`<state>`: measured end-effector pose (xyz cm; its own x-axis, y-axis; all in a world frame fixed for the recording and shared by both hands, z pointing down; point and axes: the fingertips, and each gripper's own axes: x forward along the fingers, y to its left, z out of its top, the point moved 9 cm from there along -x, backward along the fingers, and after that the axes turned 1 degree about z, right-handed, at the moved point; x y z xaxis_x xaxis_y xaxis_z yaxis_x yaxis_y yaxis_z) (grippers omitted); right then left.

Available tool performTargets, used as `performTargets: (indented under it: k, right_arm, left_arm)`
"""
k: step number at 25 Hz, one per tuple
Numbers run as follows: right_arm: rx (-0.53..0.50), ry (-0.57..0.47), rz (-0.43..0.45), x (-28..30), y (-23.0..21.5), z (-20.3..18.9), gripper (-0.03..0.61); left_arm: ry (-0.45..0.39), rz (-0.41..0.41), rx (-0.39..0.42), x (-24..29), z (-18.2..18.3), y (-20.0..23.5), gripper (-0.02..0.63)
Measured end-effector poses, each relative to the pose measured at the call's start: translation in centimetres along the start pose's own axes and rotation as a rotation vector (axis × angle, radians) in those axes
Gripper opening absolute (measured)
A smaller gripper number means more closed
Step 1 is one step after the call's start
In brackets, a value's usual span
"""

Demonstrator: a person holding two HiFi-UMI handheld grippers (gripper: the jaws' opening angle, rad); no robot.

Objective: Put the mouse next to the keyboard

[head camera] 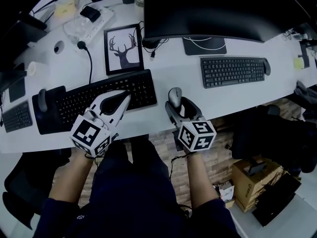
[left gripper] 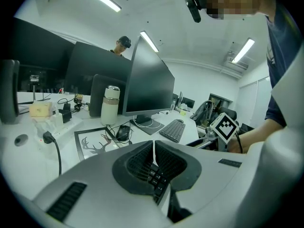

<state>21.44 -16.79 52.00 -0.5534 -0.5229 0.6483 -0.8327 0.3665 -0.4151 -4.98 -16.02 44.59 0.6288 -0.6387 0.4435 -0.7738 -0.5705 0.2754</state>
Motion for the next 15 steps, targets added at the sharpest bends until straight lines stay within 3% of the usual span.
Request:
performTargets:
  k: [15]
  right_arm:
    - [-0.111,0.077,-0.102,1.8,0.1,-1.4,0.278]
  left_arm:
    - [0.014,0.002,0.011,-0.8,-0.9,0.5,0.038]
